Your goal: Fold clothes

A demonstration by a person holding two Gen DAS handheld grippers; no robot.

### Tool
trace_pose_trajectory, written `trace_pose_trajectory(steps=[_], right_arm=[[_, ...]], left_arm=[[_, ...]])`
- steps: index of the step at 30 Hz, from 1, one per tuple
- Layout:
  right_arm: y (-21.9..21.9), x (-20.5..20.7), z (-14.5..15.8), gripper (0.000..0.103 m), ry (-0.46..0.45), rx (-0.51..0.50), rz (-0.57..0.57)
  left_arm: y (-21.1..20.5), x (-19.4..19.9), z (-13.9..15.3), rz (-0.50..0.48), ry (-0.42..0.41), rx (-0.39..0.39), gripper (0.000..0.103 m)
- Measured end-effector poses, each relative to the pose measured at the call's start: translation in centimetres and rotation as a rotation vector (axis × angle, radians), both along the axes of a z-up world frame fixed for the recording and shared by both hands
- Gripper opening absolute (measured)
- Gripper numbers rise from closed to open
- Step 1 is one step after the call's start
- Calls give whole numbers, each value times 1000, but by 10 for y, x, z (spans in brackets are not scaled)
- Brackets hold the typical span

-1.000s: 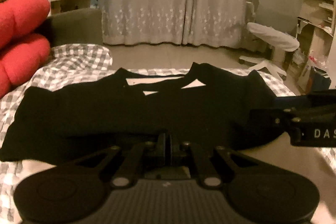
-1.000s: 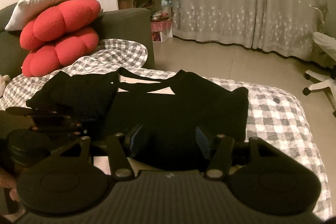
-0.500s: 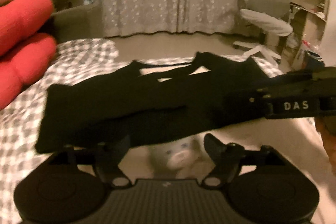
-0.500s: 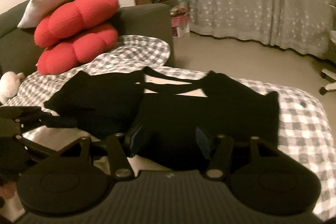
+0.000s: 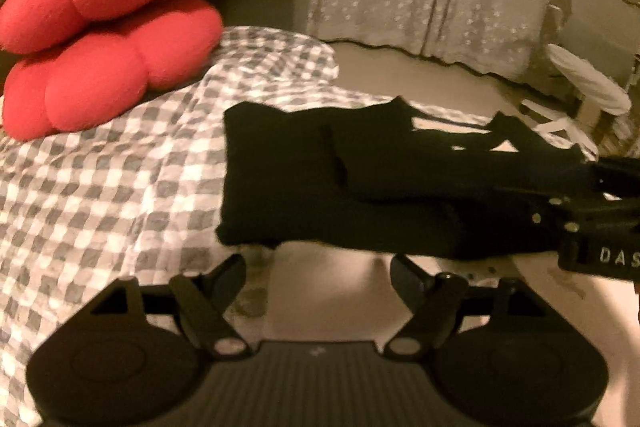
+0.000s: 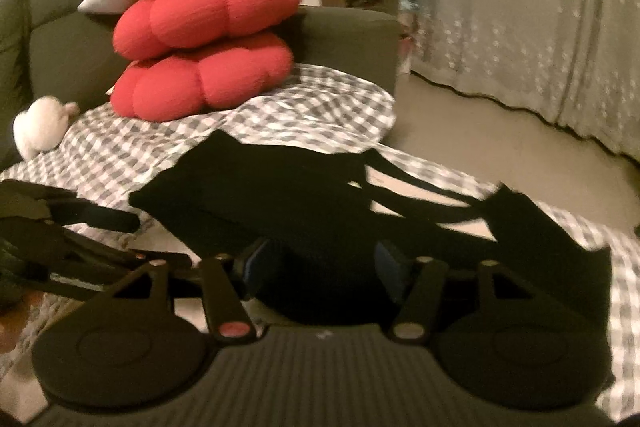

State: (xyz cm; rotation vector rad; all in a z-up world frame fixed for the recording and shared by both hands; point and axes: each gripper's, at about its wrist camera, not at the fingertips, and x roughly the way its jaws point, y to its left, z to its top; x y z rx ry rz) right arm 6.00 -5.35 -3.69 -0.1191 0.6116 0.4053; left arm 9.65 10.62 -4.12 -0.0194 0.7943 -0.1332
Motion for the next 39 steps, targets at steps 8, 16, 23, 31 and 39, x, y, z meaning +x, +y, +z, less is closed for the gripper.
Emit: trace_pose_trajectory(steps=[8,16,23,31,39], right_arm=[[34,13,-10,63,-25,-80,39],[23,24,-25,17,-6,22,-28],[-11,12,-1,12,-67,164,-112],[-71,3,5,12,-26,306,-246],[-120,-3,-11,19,118,495,-334]], left_arm=[[3,8,-7,35,10,79,79],[6,10,-7,30,8,64,81],[6,11,-6,14,-1,54,77],[9,10,-3,34,-8,35,71],[14,7,8,43,-32,-33,59]])
